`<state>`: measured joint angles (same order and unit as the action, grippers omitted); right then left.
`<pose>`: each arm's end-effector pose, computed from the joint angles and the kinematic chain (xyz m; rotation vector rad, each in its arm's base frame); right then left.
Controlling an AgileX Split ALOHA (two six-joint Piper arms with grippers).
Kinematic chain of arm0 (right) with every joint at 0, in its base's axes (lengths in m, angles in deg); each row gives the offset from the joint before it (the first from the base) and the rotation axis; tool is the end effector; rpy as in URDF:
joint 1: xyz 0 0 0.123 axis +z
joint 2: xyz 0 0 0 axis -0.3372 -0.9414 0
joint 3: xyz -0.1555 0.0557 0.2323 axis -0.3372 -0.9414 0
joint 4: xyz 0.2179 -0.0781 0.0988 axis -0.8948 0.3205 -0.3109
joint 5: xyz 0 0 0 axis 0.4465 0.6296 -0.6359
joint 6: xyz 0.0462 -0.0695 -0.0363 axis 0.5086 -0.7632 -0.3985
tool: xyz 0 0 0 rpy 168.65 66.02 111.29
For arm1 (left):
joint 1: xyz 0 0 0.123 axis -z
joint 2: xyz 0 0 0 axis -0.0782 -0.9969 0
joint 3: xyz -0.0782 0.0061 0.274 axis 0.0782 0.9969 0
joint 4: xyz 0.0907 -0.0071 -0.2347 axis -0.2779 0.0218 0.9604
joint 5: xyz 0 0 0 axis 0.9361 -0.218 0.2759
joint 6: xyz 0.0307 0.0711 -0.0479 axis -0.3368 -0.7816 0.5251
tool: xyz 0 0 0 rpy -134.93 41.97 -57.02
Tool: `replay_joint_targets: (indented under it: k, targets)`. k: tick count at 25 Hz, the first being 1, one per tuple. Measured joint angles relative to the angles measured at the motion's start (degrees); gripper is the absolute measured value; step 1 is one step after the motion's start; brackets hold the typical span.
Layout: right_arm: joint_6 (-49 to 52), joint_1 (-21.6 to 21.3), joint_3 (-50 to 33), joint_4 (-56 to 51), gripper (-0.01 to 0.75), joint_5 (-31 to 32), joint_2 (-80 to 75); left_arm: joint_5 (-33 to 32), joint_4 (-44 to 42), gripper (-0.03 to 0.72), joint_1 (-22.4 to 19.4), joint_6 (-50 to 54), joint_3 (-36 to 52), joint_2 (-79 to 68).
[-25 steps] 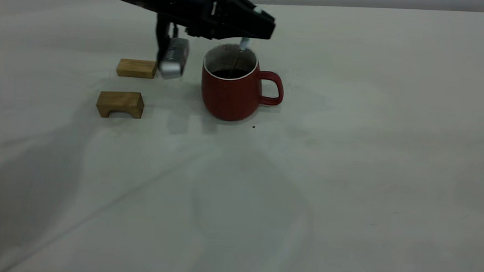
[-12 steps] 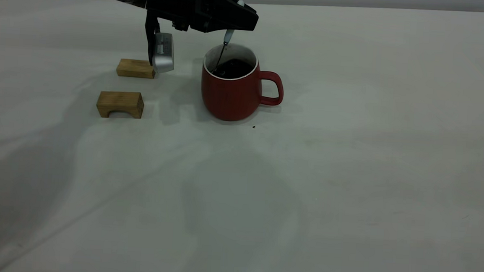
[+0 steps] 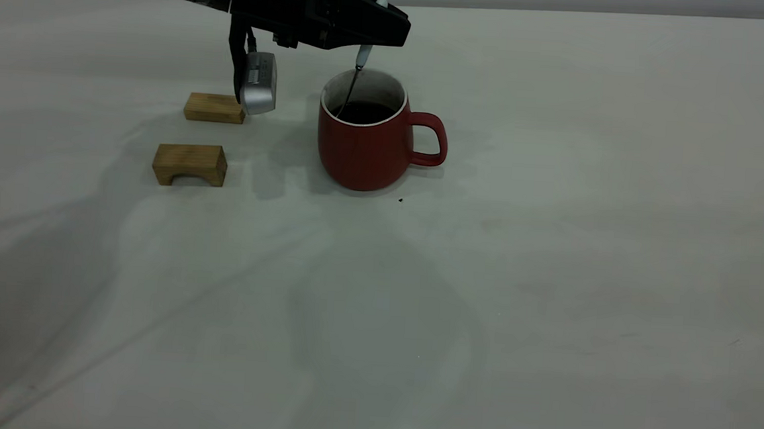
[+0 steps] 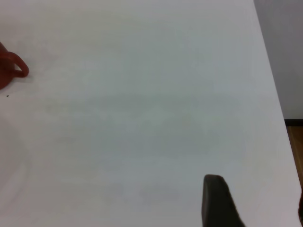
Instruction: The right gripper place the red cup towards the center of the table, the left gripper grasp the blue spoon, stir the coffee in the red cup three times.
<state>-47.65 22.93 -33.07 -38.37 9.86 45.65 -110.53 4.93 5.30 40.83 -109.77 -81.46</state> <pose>-0.0016 -0.0054 0.2633 -0.0337 2.1624 -0.0325 0.4633 -0.1565 0.0385 1.8148 -1.2068 1.0058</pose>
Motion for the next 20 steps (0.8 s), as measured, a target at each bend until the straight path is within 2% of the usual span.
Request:
replay_joint_targets:
  k: [3,7,10,13,20]
  targets:
    - [0.0,0.0,0.0,0.0,0.439,0.0,0.0,-0.8,-0.1,0.206,0.0,0.0,0.0,0.0]
    - [0.0,0.0,0.0,0.0,0.439,0.0,0.0,-1.2,-1.7,0.401,0.0,-0.1,0.0,0.0]
    - [0.0,0.0,0.0,0.0,0.439,0.0,0.0,-1.4,-3.3,0.517,0.0,-3.4,0.0,0.0]
    - [0.0,0.0,0.0,0.0,0.439,0.0,0.0,-1.4,-4.5,0.559,0.0,-15.3,0.0,0.0]
    - [0.0,0.0,0.0,0.0,0.439,0.0,0.0,-1.3,-7.6,0.568,0.0,-48.3,0.0,4.9]
